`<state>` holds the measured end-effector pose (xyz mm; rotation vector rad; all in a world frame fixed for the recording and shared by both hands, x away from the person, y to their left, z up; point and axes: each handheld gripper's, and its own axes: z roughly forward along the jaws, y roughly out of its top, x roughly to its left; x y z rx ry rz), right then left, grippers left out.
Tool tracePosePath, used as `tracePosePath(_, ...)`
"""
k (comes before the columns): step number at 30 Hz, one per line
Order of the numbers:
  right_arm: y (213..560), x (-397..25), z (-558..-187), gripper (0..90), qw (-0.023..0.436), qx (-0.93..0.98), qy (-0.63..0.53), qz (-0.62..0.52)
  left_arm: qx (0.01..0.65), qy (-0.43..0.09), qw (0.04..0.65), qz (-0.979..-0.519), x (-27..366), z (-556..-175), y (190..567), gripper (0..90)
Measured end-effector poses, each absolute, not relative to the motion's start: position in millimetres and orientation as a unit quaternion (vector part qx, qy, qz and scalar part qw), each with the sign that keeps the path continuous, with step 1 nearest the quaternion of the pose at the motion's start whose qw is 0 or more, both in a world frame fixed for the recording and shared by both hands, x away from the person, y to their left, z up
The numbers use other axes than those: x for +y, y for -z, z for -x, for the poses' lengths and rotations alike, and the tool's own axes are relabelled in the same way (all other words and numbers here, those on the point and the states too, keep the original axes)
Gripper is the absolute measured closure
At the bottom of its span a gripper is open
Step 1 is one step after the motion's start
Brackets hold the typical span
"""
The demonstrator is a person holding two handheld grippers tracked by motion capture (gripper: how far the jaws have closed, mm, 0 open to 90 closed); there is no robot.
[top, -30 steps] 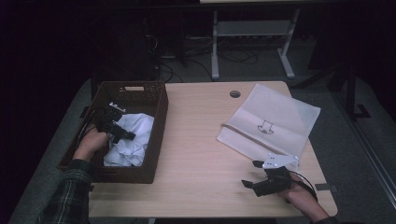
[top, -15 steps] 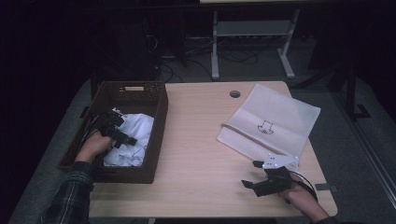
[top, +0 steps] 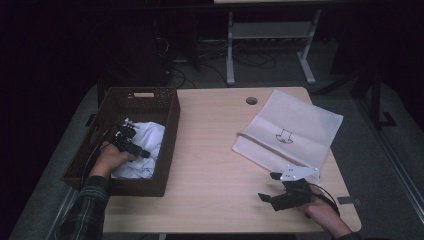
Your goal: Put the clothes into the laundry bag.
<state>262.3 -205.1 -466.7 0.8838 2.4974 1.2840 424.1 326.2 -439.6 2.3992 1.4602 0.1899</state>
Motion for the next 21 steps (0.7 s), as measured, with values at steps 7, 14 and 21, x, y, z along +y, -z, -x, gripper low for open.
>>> tracePosePath(7,467.0,-203.8,-262.3,13.6,0.099,0.845,-0.434,-0.296,0.514,-0.079,0.133,-0.844,316.0,-424.8,440.7,0.0)
tracePosePath(14,467.0,-203.7,-262.3,13.6,0.099,0.845,-0.433,-0.297,0.5,-0.068,0.134,-0.853,316.7,-422.7,432.2,20.0)
tracePosePath(21,466.9,-204.0,-262.1,13.6,0.1,0.845,-0.433,-0.296,0.523,-0.035,0.151,-0.838,325.9,-422.7,423.5,58.1)
